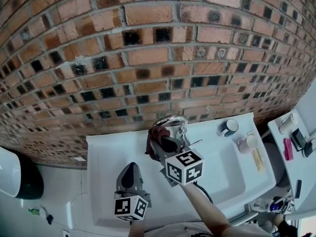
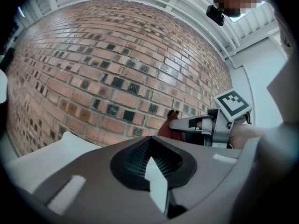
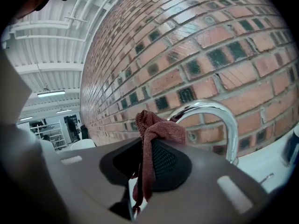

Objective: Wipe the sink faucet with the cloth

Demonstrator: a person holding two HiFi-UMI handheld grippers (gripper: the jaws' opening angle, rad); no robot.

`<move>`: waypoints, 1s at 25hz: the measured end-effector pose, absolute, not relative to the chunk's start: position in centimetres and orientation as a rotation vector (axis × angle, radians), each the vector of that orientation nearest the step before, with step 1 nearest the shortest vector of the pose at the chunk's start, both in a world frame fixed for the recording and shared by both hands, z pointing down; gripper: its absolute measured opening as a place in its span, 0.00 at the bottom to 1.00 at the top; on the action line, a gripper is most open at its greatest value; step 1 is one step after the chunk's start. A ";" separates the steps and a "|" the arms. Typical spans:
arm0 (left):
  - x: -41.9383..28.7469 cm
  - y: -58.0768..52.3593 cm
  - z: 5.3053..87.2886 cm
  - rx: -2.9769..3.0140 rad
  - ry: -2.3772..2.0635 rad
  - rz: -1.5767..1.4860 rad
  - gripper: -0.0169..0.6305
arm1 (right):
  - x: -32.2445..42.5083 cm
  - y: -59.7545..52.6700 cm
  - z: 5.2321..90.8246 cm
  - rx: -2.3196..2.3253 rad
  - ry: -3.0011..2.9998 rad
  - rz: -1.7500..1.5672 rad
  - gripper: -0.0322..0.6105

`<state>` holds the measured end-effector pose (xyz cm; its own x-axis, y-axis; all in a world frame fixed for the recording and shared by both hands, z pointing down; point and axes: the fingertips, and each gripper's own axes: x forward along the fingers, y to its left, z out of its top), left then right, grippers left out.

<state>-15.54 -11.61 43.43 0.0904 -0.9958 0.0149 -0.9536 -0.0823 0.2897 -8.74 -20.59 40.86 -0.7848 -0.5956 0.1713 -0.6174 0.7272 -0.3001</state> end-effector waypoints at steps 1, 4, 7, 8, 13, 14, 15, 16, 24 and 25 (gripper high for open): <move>-15.5 -11.5 43.4 2.144 -1.960 -0.274 0.02 | -9.4 -20.6 41.0 0.972 -2.855 0.517 0.12; -15.5 -11.3 43.1 2.148 -1.966 -0.283 0.02 | -10.2 -21.4 41.1 0.974 -2.833 0.459 0.12; -16.2 -11.2 43.3 2.122 -1.973 -0.292 0.02 | -9.5 -22.2 39.9 1.018 -2.847 0.427 0.12; -16.6 -11.2 43.5 2.107 -1.977 -0.294 0.02 | -9.2 -22.4 39.4 1.028 -2.860 0.427 0.12; -17.1 -11.0 43.1 2.107 -2.020 -0.285 0.02 | -8.1 -22.9 37.2 1.059 -2.901 0.394 0.12; -17.0 -11.0 43.1 2.116 -2.021 -0.282 0.02 | -7.6 -23.1 36.7 1.089 -2.912 0.384 0.12; -16.9 -11.0 43.0 2.121 -2.018 -0.282 0.02 | -6.9 -23.3 36.1 1.129 -2.922 0.366 0.12; -16.8 -11.0 43.0 2.121 -2.014 -0.283 0.02 | -6.2 -23.6 35.5 1.174 -2.928 0.340 0.12; -16.7 -11.3 43.2 2.123 -2.005 -0.278 0.02 | 3.2 -28.8 36.1 1.528 -2.718 0.287 0.12; -16.6 -11.4 43.3 2.125 -1.999 -0.276 0.02 | 4.1 -29.3 36.7 1.551 -2.677 0.285 0.12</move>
<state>-16.56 -11.39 43.29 0.0619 -0.9981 0.0075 -0.9586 -0.0573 0.2789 4.09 -29.30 36.75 -0.5013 -0.8567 0.1217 -0.8631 0.4851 -0.1405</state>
